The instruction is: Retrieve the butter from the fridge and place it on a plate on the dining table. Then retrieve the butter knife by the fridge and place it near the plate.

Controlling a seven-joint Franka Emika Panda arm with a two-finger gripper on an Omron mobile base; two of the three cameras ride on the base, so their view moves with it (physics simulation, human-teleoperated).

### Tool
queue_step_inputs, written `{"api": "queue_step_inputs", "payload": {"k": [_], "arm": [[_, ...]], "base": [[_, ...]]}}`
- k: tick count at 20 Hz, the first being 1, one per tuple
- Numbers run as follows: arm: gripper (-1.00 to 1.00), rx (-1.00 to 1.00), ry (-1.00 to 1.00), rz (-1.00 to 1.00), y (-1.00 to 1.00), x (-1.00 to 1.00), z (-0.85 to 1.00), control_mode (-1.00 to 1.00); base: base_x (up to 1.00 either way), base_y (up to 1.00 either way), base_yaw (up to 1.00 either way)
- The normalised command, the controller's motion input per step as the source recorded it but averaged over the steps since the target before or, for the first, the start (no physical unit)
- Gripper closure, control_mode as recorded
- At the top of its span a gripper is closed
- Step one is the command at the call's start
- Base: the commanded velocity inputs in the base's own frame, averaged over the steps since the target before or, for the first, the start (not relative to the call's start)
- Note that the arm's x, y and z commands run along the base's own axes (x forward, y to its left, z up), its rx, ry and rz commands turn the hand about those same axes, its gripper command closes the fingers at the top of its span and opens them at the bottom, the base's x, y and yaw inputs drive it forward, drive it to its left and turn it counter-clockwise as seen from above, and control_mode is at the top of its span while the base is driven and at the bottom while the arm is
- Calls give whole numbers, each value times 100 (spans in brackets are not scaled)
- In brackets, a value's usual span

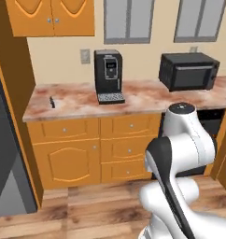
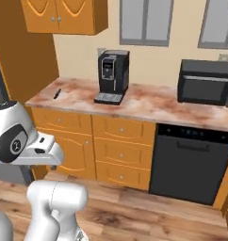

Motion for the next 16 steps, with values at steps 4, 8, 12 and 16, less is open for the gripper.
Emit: {"api": "queue_step_inputs", "payload": {"k": [4,8,12,16], "arm": [[-100,0,0,0,0,0,0,100],[-100,0,0,0,0,0,0,100],[-100,0,0,0,0,0,0,100],[-100,0,0,0,0,0,0,100]], "base": [[52,-22,66],[41,4,24],[84,30,2],[81,45,0]]}}
